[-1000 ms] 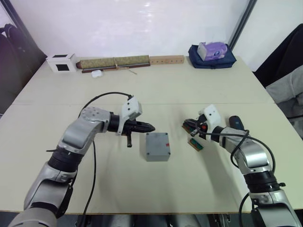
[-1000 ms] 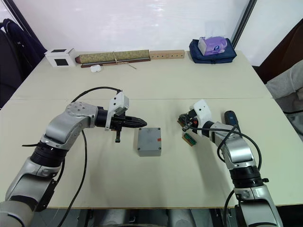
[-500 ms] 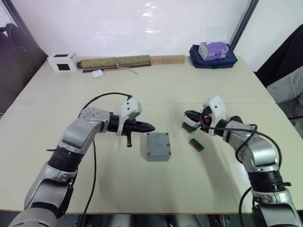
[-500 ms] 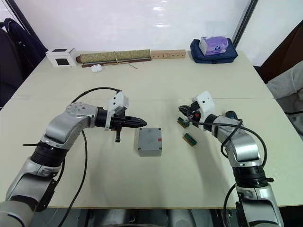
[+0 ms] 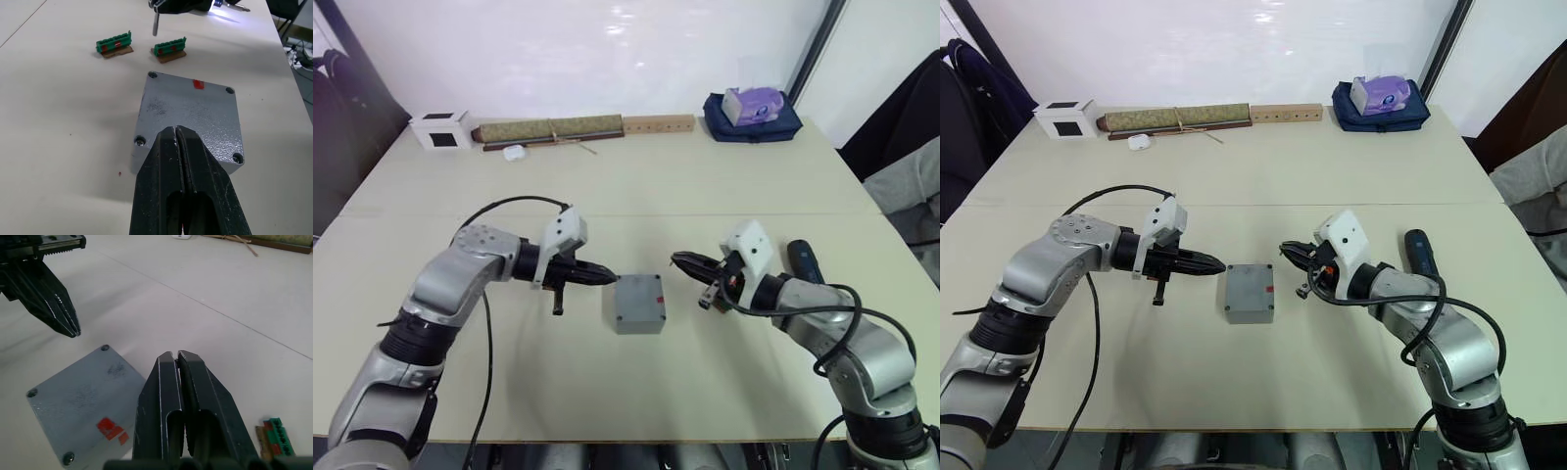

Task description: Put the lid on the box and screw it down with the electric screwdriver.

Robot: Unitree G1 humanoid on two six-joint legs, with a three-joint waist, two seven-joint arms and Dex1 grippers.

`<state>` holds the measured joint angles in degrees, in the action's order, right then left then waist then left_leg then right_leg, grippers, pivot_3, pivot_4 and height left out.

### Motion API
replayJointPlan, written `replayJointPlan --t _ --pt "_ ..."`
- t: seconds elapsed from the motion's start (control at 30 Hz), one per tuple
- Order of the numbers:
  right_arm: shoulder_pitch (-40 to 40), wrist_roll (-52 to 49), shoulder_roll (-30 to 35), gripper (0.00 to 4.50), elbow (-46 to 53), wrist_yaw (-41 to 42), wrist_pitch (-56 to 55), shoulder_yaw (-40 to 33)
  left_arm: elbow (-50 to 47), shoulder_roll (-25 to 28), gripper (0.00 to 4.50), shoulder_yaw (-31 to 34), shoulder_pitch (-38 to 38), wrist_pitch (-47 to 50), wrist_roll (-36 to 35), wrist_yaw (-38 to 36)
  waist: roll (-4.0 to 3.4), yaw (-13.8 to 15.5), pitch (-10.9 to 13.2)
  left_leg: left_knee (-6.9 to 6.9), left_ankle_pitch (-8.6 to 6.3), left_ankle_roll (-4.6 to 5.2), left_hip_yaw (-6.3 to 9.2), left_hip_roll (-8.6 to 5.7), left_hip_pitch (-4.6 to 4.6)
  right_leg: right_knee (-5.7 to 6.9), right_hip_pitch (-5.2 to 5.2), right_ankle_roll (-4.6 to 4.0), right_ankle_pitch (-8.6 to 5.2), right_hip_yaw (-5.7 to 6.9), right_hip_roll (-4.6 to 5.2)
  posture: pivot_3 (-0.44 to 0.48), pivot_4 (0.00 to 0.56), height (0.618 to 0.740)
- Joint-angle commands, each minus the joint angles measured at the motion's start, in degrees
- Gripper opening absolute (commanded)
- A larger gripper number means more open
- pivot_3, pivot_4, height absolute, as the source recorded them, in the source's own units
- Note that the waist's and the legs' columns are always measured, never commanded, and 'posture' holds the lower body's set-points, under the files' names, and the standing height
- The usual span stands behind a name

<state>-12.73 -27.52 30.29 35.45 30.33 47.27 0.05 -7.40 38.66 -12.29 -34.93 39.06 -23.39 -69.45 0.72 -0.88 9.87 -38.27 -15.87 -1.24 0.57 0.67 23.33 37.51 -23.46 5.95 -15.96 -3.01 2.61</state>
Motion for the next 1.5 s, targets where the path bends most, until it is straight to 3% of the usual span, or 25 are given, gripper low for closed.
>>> replayJointPlan --t 0.03,1.27,1.37,1.5 --pt "-0.09 1.4 0.25 0.06 1.45 0.12 -1.57 3.26 -1.08 -0.34 0.0 0.41 -0.06 -0.9 -0.04 0.8 0.0 -0.01 0.0 0.0 0.0 0.0 -0.01 0.0 0.0 0.0 0.0 0.0 0.0 0.0 0.0 0.0 0.15 0.74" --pt "-1.69 6.44 -0.27 0.06 -4.79 1.75 -5.65 7.98 -0.29 -1.26 0.0 -0.28 0.08 -2.18 0.56 2.22 0.0 0.03 0.0 0.0 0.0 0.0 -0.01 -0.01 0.0 0.0 0.0 0.0 0.0 0.01 0.01 0.0 0.15 0.74" --pt "-1.68 6.57 -0.12 0.78 -4.98 1.96 -5.81 8.02 -0.13 -1.35 0.0 -0.31 -0.01 -2.22 0.58 2.19 0.0 0.03 0.0 0.0 0.0 0.0 -0.01 -0.01 0.0 0.0 0.0 0.0 0.0 0.01 0.0 0.0 0.15 0.74" --pt "-1.48 6.58 0.35 2.5 -4.85 2.31 -5.81 7.71 -0.03 -1.52 0.0 -0.3 -0.08 -2.26 0.63 2.26 0.0 0.04 0.0 0.0 0.0 0.0 -0.01 -0.01 0.0 0.0 0.0 0.0 0.0 0.01 0.01 0.0 0.15 0.74"
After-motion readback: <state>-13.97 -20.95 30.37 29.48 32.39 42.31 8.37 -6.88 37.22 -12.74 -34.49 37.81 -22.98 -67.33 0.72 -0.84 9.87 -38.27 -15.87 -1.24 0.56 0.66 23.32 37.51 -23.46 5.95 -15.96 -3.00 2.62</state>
